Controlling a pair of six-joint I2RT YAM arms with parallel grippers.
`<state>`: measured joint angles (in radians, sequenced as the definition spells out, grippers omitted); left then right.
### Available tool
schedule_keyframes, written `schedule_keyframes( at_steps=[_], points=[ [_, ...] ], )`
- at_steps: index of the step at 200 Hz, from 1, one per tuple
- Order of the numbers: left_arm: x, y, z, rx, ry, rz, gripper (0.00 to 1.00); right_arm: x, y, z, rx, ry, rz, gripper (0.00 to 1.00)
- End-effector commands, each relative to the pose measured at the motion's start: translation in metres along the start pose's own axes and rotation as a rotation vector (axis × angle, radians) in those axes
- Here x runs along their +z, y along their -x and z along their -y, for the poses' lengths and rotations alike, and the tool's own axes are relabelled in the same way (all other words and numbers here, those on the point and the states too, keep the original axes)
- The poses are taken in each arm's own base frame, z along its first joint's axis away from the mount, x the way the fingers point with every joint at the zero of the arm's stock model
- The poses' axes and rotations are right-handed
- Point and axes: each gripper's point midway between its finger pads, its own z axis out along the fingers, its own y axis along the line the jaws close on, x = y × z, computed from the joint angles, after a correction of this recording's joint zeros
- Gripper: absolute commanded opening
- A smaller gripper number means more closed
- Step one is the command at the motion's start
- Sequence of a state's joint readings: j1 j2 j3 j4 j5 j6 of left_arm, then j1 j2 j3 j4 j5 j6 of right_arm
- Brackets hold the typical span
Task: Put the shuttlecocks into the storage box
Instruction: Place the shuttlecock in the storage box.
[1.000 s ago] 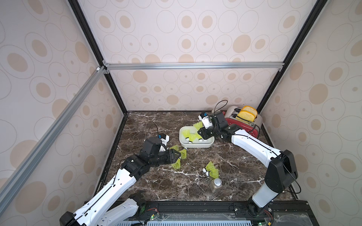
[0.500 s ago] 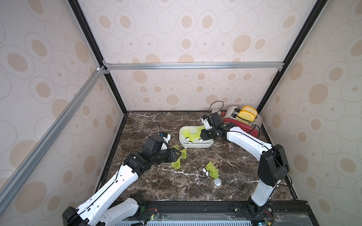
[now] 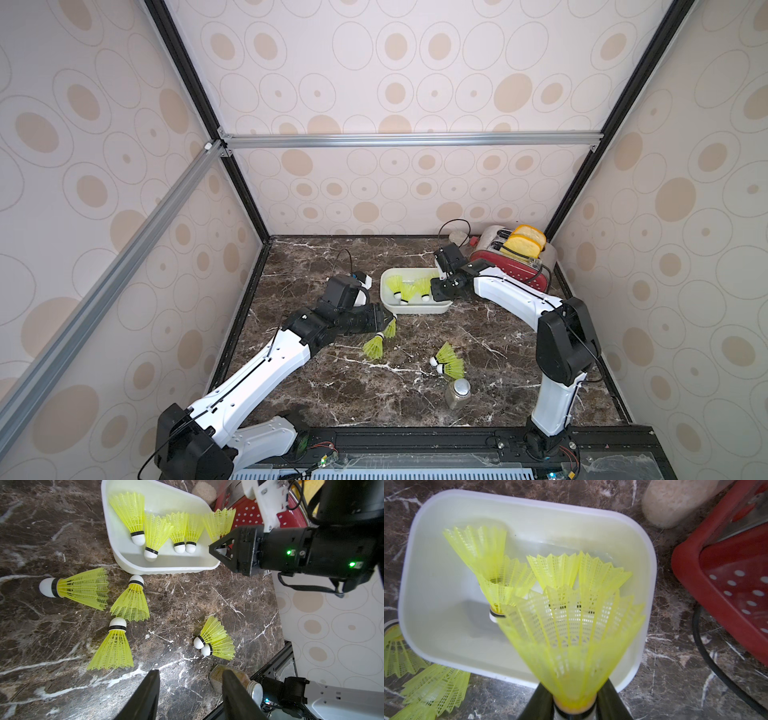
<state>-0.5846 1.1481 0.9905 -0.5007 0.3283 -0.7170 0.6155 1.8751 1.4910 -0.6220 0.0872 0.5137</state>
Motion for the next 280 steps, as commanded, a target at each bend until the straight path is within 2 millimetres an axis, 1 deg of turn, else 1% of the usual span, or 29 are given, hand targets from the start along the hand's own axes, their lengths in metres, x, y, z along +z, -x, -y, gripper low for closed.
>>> schedule_keyframes(
  at_steps=[1, 47, 83, 108, 138, 170, 193, 237, 280],
  points=[
    [-0.006, 0.017, 0.015, 0.006, -0.038, 0.048, 0.51, 0.004, 0.000, 0.008, 0.026, -0.057, -0.014, 0.33],
    [-0.004, 0.016, 0.015, 0.003, -0.036, 0.048, 0.51, 0.010, -0.001, 0.017, 0.038, -0.112, -0.034, 0.34],
    [0.004, 0.017, 0.013, 0.008, -0.033, 0.048, 0.51, 0.017, -0.001, 0.018, 0.047, -0.133, -0.054, 0.34],
    [0.011, 0.027, 0.013, 0.009, -0.022, 0.077, 0.51, 0.021, -0.001, 0.020, 0.063, -0.149, -0.056, 0.34],
    [0.018, 0.045, 0.013, 0.013, 0.003, 0.139, 0.51, 0.027, -0.001, 0.023, 0.086, -0.176, -0.070, 0.34],
    [0.027, 0.056, 0.017, 0.015, 0.002, 0.148, 0.50, 0.033, -0.002, 0.023, 0.107, -0.184, -0.079, 0.34],
    [0.028, 0.057, 0.019, 0.012, -0.004, 0.151, 0.50, 0.037, -0.004, 0.023, 0.115, -0.190, -0.092, 0.36],
    [0.027, 0.055, 0.019, 0.012, -0.008, 0.144, 0.50, 0.040, -0.003, 0.022, 0.122, -0.190, -0.101, 0.42],
    [0.024, 0.054, 0.021, 0.024, -0.010, 0.140, 0.50, 0.038, 0.002, 0.022, 0.128, -0.195, -0.092, 0.42]
  ],
)
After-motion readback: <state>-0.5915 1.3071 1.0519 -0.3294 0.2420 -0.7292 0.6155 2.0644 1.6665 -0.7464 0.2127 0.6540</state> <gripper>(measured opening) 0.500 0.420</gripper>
